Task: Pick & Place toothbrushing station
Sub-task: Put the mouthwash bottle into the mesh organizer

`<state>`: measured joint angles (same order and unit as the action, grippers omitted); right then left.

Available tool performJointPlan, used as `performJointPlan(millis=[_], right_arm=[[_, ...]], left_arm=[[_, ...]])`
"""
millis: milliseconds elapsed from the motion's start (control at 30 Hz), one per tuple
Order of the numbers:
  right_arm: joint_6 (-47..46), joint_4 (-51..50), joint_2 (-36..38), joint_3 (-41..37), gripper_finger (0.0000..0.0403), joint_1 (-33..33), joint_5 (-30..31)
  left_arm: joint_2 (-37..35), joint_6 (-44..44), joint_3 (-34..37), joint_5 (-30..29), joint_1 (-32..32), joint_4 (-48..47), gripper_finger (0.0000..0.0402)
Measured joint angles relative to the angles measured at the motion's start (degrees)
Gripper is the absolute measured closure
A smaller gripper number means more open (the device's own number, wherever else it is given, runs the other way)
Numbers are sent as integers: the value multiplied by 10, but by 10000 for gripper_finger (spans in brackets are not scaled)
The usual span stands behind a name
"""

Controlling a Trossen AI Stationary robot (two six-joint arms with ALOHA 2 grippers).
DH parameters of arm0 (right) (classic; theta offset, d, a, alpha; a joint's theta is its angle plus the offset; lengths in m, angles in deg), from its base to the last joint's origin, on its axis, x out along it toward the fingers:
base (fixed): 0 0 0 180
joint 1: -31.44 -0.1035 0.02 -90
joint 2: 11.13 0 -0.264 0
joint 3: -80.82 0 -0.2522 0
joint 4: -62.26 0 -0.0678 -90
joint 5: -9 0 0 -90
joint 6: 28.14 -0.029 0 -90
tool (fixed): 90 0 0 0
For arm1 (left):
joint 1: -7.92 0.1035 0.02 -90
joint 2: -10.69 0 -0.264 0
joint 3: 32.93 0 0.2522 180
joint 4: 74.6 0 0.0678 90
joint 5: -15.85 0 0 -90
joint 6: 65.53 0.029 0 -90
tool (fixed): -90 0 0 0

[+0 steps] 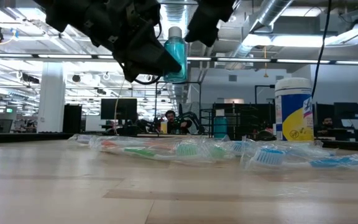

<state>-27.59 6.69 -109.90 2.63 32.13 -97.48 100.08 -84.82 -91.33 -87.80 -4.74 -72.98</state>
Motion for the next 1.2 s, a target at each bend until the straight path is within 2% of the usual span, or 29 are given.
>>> performJointPlan(millis=[300, 600, 700, 933, 1200], right_arm=[[-4, 11, -29, 4, 274, -1, -2], [18, -38, -90, 68, 274, -7, -15], [24, -64, -95, 90, 274, -9, -17], [41, -44, -94, 98, 273, -16, -21], [48, -42, -94, 98, 251, -22, -24]], left_arm=[[0, 0, 0, 0, 0, -2, 354], [1, 6, 2, 2, 0, -16, 354], [0, 6, 2, 0, 0, -17, 354], [0, 5, -1, -14, 0, -16, 354], [0, 5, -1, -12, -2, -17, 354]])
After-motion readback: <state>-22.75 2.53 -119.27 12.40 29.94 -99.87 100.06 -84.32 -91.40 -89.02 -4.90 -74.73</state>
